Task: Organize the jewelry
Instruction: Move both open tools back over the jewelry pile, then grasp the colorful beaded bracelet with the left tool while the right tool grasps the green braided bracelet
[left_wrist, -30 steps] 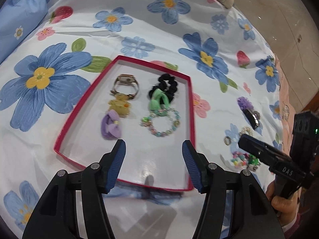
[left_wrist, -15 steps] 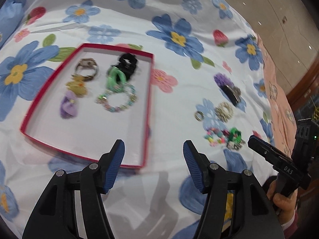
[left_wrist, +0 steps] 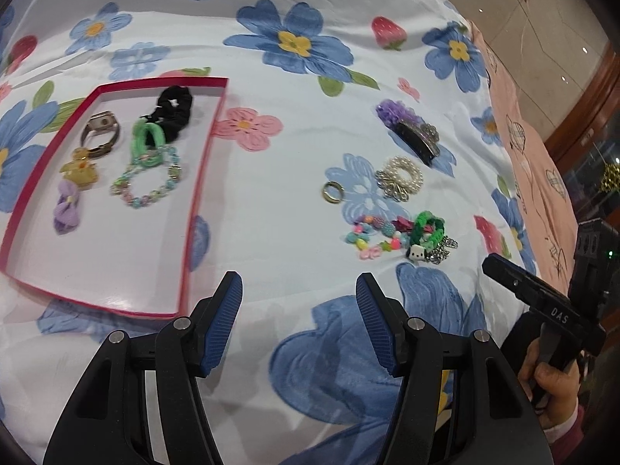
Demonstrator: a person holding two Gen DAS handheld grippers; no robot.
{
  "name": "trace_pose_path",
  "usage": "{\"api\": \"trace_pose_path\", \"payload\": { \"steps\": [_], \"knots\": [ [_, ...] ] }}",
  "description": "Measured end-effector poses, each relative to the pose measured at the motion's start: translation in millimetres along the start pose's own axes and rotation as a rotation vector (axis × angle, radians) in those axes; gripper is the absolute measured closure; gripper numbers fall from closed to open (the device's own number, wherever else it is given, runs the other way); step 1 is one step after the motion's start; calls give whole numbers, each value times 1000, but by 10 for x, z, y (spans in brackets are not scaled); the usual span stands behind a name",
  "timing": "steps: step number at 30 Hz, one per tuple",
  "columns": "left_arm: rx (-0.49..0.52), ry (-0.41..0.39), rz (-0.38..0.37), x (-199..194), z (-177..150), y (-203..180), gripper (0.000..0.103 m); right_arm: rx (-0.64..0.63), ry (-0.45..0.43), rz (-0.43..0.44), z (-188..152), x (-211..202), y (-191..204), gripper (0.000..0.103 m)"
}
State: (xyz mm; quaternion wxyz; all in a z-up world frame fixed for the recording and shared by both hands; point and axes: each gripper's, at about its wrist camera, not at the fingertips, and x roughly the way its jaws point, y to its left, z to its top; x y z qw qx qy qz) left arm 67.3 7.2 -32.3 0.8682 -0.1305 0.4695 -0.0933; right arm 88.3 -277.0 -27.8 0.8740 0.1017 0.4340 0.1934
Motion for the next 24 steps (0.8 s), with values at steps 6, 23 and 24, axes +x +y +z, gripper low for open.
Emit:
{"api": "trace_pose_path", "payload": {
  "steps": [6, 23, 24],
  "knots": [
    [36, 25, 4, 184, 60, -150, 43, 16, 10, 32, 39, 89, -42, 38],
    [168, 121, -14, 868, 376, -442, 43, 67, 118, 60, 275, 656, -168, 63],
    [178, 132, -15, 909, 371, -464, 43, 68, 120, 56, 277, 677, -176, 69]
  ]
}}
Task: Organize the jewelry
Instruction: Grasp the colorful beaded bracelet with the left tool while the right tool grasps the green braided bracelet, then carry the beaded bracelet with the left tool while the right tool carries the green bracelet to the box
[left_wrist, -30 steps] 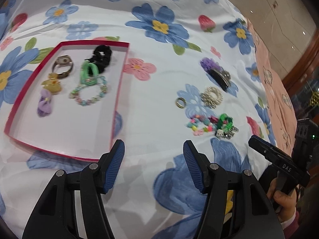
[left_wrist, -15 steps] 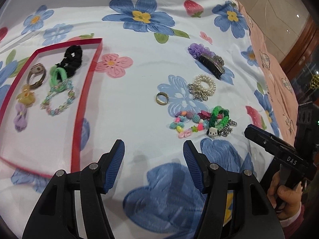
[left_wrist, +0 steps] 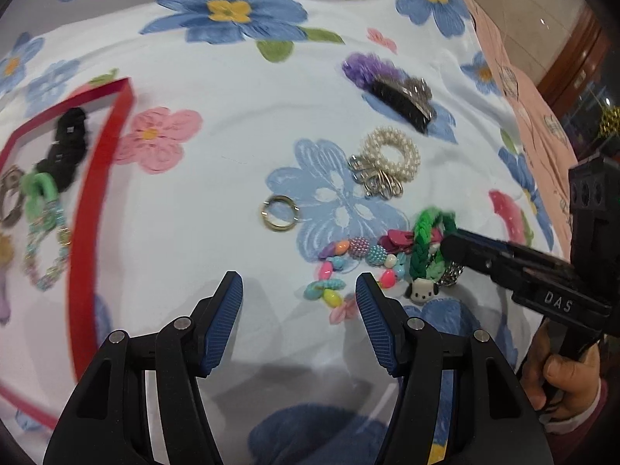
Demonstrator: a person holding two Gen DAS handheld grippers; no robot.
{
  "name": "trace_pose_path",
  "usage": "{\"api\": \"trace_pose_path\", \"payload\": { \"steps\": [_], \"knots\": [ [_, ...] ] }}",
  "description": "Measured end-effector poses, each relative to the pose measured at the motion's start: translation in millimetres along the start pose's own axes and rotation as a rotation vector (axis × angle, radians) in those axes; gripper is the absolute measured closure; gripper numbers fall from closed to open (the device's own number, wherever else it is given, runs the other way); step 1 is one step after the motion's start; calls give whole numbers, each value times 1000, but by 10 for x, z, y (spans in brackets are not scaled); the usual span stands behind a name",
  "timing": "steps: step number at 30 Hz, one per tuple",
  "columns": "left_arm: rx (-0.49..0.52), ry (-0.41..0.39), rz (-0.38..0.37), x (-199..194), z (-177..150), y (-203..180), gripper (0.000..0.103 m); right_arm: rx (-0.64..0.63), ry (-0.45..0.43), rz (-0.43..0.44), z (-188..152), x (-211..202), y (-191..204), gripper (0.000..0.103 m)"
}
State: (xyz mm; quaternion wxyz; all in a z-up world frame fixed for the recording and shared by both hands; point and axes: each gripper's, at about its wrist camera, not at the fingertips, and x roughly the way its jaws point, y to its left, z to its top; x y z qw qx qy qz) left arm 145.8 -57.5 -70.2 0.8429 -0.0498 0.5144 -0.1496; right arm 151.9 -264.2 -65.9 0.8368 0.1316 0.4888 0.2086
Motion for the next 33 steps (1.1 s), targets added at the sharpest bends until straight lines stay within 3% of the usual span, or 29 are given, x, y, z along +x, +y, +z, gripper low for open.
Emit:
{"api": "trace_pose_path", "payload": {
  "steps": [4, 6, 8, 10, 12, 18, 33],
  "knots": [
    [57, 18, 10, 122, -4, -107, 47, -1, 1, -7, 8, 44, -31, 81],
    [89, 16, 16, 154, 1, -149, 52, -16, -2, -12, 13, 43, -10, 92],
    [97, 16, -6, 155, 12, -132, 69, -34, -11, -24, 14, 22, 21, 93],
    [101, 23, -27, 152, 18, -110, 76, -38, -16, -18, 20, 7, 33, 93],
    [118, 29, -41, 139, 13, -130, 95, -35, -21, -12, 21, -8, 35, 93],
    [99, -5, -47, -26, -72, -138, 95, -34, -46, 4, 32, -104, 72, 93],
    [-43, -182, -62, -919, -256, 245, 95, -89, -78, 67, 90, -240, 442, 93]
  ]
}}
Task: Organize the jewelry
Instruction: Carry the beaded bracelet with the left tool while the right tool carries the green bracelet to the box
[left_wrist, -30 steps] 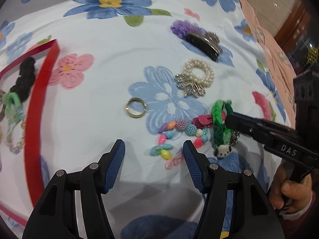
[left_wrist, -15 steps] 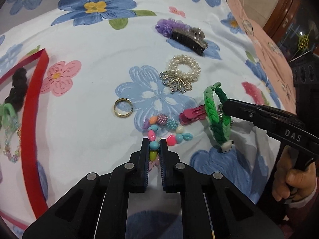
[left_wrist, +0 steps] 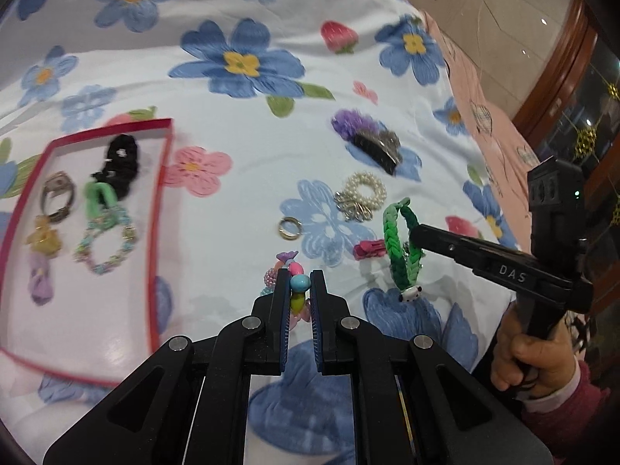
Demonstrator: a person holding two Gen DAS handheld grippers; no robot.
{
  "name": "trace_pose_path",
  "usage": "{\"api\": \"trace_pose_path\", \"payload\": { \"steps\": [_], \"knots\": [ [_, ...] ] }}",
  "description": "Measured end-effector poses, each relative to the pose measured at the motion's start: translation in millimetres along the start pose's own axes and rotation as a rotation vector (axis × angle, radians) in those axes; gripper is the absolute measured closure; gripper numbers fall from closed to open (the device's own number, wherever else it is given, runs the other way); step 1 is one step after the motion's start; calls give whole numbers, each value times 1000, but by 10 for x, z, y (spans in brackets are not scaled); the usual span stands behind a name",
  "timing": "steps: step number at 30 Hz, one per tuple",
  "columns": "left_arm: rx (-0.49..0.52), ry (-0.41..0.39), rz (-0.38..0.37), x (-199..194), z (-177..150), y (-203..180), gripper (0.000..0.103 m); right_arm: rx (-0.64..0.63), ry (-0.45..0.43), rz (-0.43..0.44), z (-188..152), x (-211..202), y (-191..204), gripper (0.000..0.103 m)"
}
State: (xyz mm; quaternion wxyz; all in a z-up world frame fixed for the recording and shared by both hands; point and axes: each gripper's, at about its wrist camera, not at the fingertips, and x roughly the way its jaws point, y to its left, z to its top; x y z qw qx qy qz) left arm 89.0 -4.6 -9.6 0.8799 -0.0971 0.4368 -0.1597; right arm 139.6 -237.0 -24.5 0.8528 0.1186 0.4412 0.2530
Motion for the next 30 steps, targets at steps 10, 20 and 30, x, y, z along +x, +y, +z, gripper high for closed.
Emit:
{"api": "trace_pose_path", "payload": {
  "steps": [10, 20, 30],
  "knots": [
    [-77, -71, 33, -390, -83, 288, 95, -72, 10, 61, 55, 90, 411, 93],
    [-146, -129, 75, -703, -146, 626, 95, -138, 34, 122, 79, 249, 832, 93],
    [-225, -168, 128, -928, -227, 1052, 95, -190, 59, 174, 116, 466, 1239, 93]
  ]
}}
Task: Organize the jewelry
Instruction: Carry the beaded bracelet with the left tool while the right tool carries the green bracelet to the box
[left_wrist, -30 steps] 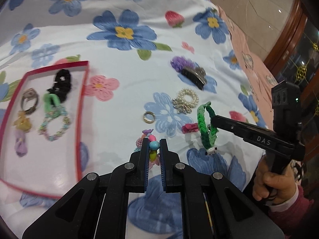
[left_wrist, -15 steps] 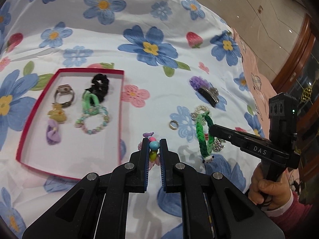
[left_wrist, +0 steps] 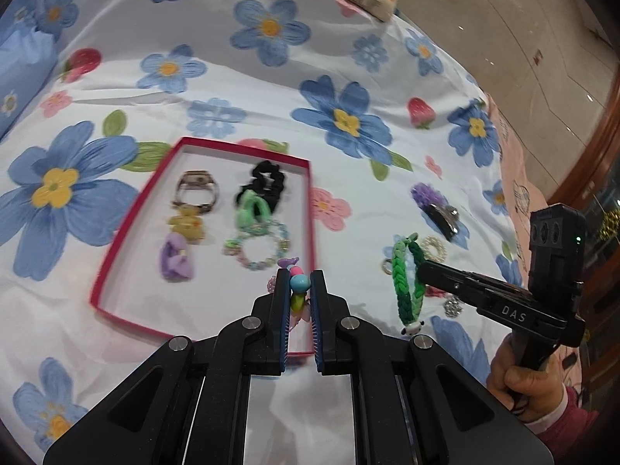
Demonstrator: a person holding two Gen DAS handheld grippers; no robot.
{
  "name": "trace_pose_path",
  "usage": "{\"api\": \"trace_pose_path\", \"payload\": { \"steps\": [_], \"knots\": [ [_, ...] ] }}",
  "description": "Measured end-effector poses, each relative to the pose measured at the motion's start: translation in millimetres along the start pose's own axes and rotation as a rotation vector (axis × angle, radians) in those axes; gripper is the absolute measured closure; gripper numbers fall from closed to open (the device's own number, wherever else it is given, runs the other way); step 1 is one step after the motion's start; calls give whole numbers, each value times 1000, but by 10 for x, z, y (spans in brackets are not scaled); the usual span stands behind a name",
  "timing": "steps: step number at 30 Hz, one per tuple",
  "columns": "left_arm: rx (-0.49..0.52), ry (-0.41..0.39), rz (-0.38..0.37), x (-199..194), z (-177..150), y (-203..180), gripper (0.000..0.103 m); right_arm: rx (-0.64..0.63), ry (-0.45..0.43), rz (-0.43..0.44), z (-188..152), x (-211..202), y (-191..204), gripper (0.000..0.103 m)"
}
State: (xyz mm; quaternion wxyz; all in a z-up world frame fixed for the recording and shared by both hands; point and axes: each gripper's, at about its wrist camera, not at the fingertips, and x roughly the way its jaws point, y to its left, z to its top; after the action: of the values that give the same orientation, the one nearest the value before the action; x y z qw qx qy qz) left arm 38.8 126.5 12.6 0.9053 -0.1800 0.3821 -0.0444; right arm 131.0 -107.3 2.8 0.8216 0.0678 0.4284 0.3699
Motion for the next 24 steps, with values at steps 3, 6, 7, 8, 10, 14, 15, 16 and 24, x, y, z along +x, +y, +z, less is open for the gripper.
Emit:
{"api": "trace_pose_path", "payload": {
  "steps": [3, 6, 7, 8, 10, 14, 15, 16, 24],
  "knots": [
    [-28, -7, 12, -34, 2, 144, 95, -12, 6, 15, 39, 80, 92, 93],
    [-53, -9, 18, -39, 7, 264, 95, -23, 13, 31, 81, 170, 180, 93],
    [-58, -8, 18, -32, 10, 291, 95, -27, 16, 36, 95, 202, 209, 93],
    [-65, -5, 17, -16, 17, 331, 95, -29, 18, 41, 103, 231, 236, 93],
    [-78, -4, 12, 10, 38, 383, 95, -33, 24, 54, 131, 296, 292, 93],
    [-91, -3, -7, 91, 109, 439, 95, -43, 30, 69, 202, 429, 387, 93],
    [-95, -2, -12, 118, 125, 450, 95, -47, 32, 69, 223, 471, 410, 93],
    [-103, 2, -21, 157, 143, 470, 95, -49, 35, 69, 238, 511, 426, 93],
    [-142, 52, -20, 514, 185, 674, 95, -71, 83, 60, 325, 913, 504, 93]
  ]
}}
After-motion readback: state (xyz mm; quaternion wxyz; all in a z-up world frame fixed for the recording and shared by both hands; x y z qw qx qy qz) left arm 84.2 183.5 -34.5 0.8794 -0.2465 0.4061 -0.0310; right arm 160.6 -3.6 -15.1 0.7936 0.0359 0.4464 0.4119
